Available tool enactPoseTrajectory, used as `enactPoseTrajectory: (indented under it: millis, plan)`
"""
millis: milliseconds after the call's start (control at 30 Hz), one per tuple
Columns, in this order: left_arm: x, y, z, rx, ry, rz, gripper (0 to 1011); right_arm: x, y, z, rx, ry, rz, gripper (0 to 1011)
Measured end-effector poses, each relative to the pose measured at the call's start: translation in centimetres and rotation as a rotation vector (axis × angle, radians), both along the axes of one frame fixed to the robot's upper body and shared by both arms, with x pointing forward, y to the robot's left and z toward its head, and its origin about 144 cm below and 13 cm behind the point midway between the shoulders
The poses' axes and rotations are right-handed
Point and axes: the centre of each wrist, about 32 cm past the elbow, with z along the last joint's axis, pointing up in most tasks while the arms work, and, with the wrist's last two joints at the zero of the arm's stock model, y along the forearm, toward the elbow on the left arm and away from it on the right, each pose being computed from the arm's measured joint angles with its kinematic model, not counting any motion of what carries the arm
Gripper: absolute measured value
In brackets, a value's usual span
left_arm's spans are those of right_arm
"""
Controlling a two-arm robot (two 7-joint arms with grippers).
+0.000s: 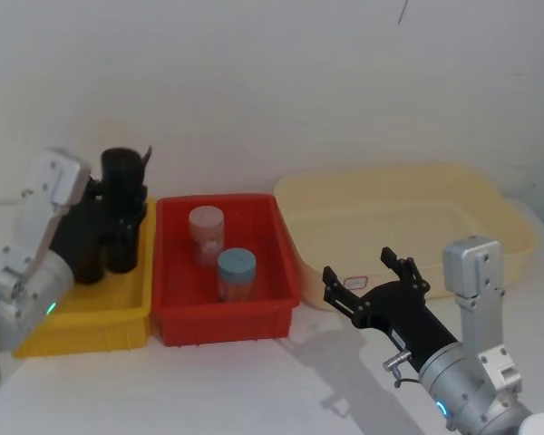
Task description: Pick up the garbage bag with the one hand and transfer it to the other hand.
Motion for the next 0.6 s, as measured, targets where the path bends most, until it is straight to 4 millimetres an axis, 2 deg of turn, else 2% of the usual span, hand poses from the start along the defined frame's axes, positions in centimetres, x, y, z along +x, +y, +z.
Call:
enactPoseTrajectory:
  millis: [400,600]
  plan:
    - [0.4,-2.6,6.0,0.087,-0.127,-0.153,477,0.0,0.0,0.0,0.0,0.0,0.0,1000]
    - [0.9,-4.1,7.4,0.1,-0.167,-0.239,477,0.0,0.0,0.0,0.0,0.0,0.0,1000]
